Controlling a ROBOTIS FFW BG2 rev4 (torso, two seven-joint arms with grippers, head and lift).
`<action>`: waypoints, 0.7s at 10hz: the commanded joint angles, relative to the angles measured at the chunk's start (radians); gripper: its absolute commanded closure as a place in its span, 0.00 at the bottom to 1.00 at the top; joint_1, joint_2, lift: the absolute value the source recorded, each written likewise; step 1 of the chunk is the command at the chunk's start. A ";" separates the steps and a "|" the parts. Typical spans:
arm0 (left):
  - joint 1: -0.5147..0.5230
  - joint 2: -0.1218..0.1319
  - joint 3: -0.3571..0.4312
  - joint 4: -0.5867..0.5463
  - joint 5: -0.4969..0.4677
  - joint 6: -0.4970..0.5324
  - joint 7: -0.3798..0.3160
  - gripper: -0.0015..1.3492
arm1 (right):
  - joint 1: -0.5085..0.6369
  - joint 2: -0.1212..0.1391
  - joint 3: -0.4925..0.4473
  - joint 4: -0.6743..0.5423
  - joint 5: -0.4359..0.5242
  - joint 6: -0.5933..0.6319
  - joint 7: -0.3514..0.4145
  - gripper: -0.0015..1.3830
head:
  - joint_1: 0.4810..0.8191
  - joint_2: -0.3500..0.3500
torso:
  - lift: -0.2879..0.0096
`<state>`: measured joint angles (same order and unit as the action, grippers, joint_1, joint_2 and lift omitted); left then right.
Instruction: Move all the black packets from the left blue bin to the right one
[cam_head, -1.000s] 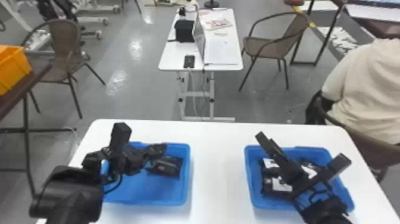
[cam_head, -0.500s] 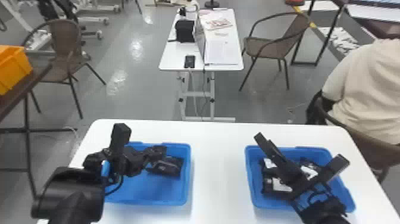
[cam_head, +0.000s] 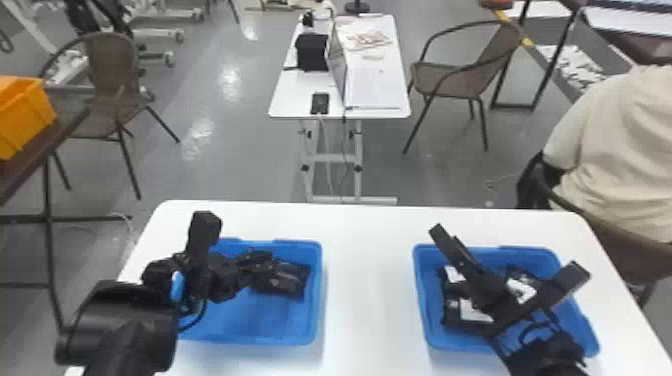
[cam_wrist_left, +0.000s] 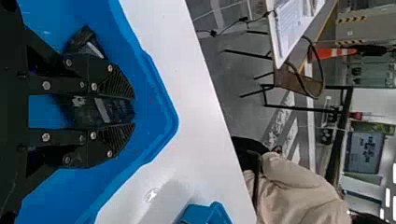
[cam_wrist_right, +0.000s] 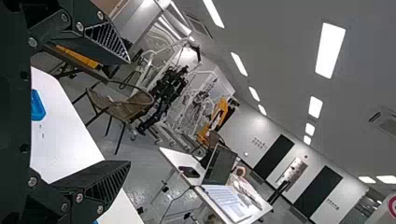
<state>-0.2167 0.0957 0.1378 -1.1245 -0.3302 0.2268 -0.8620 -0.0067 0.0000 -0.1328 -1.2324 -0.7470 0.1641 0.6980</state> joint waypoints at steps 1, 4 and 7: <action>-0.027 0.010 -0.001 0.002 -0.101 0.078 0.000 0.06 | -0.002 0.001 0.004 0.002 -0.002 0.000 0.000 0.20 | 0.63 0.55 | 0.97; -0.150 0.032 -0.043 0.121 -0.268 0.100 0.000 0.00 | -0.004 0.001 0.005 0.005 -0.005 0.000 0.000 0.20 | 0.63 0.61 | 0.97; -0.285 0.049 -0.161 0.368 -0.267 0.006 0.018 0.00 | -0.012 0.001 0.013 0.011 -0.009 0.000 0.000 0.20 | 0.63 0.61 | 0.97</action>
<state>-0.4804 0.1413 -0.0005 -0.7988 -0.6039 0.2469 -0.8461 -0.0173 0.0000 -0.1213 -1.2221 -0.7551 0.1641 0.6980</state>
